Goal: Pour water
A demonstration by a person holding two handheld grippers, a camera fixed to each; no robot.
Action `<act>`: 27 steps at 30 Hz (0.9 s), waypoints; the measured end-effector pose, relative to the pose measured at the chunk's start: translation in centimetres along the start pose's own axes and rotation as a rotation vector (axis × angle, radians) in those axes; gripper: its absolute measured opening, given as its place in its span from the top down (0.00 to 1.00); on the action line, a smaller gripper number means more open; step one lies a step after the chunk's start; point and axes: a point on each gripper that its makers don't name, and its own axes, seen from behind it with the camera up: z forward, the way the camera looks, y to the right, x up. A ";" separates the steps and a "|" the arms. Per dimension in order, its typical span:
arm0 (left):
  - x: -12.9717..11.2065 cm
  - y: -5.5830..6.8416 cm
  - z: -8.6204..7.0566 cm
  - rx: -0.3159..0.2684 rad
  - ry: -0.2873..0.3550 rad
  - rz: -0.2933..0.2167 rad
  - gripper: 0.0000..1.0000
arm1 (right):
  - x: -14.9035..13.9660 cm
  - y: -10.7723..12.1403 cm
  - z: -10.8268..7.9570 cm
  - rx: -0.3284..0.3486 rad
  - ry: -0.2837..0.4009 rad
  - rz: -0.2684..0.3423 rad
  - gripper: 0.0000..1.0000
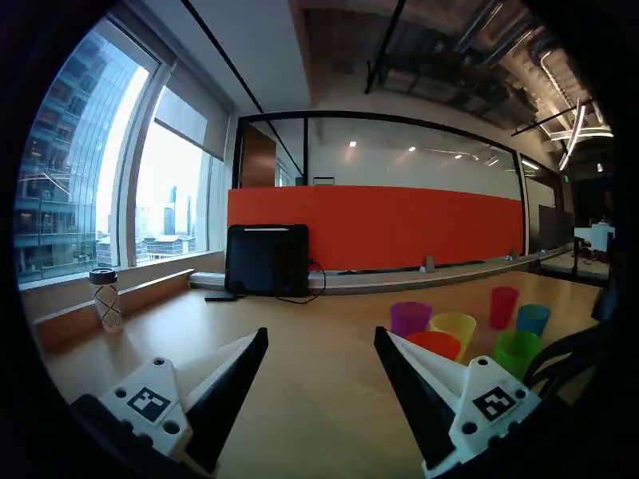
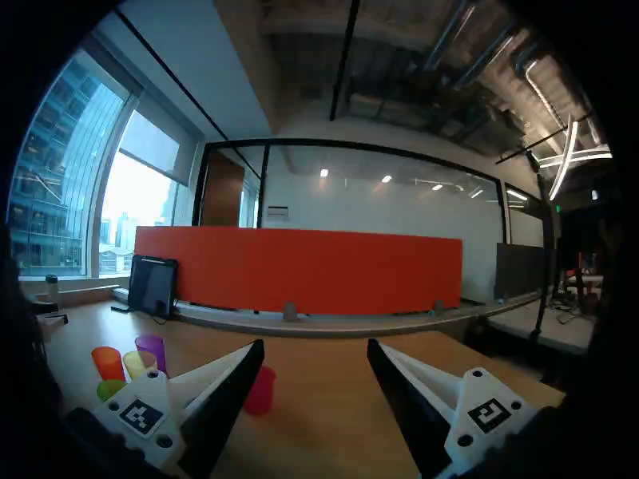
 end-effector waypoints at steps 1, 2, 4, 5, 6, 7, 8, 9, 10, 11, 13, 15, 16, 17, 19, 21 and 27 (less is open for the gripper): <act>0.0 -0.1 0.0 0.001 0.000 0.000 0.01 | 0.0 0.0 0.0 0.000 0.001 0.000 0.00; 0.0 -0.1 0.0 0.002 0.000 0.000 0.01 | 0.0 0.0 0.0 0.000 0.002 0.000 0.00; 0.0 -0.2 -0.1 0.003 0.001 0.000 0.01 | 0.0 0.1 0.0 -0.001 0.002 0.000 0.00; 0.0 -0.2 -0.1 0.004 0.001 0.000 0.01 | 0.0 0.1 0.0 -0.001 0.002 0.000 0.00; 0.0 -0.2 -0.1 0.004 0.001 0.000 0.01 | 0.0 0.1 0.0 -0.002 0.002 0.000 0.00; 0.0 -0.2 -0.1 0.003 0.001 0.001 0.01 | 0.1 0.1 0.0 -0.002 0.002 -0.001 0.00; 0.0 -0.2 -0.1 0.003 0.001 0.002 0.01 | 0.1 0.1 0.0 -0.002 0.003 -0.001 0.00; 0.0 -0.1 -0.1 0.003 0.000 0.002 0.01 | 0.1 0.2 0.0 -0.002 0.003 -0.001 0.00; 0.1 -0.2 -0.1 0.003 0.000 0.002 0.01 | 0.1 0.2 -0.1 -0.002 0.003 -0.001 0.00; 0.1 -0.2 -0.1 0.003 0.000 0.002 0.01 | 0.1 0.2 -0.1 -0.003 0.003 0.000 0.00; 0.1 -0.2 -0.1 0.003 0.001 0.002 0.01 | 0.2 0.2 -0.1 -0.003 0.004 0.001 0.00; 0.1 -0.2 -0.1 0.004 0.001 0.001 0.01 | 0.3 0.1 -0.2 -0.003 0.005 0.002 0.00; 0.1 -0.3 -0.1 0.004 0.001 0.001 0.01 | 0.3 0.1 -0.2 -0.002 0.007 0.003 0.00; 0.1 -0.3 -0.1 0.004 0.001 0.002 0.01 | 0.3 0.1 -0.2 -0.002 0.008 0.003 0.00; 0.1 -0.3 -0.1 0.004 0.001 0.002 0.01 | 0.4 0.1 -0.2 -0.001 0.010 0.003 0.00; 0.1 -0.2 -0.1 0.003 0.000 0.002 0.01 | 0.5 0.2 -0.2 -0.001 0.011 0.003 0.00; 0.0 -0.2 -0.1 0.003 0.001 0.002 0.01 | 0.1 0.0 -0.4 0.006 0.009 -0.002 0.00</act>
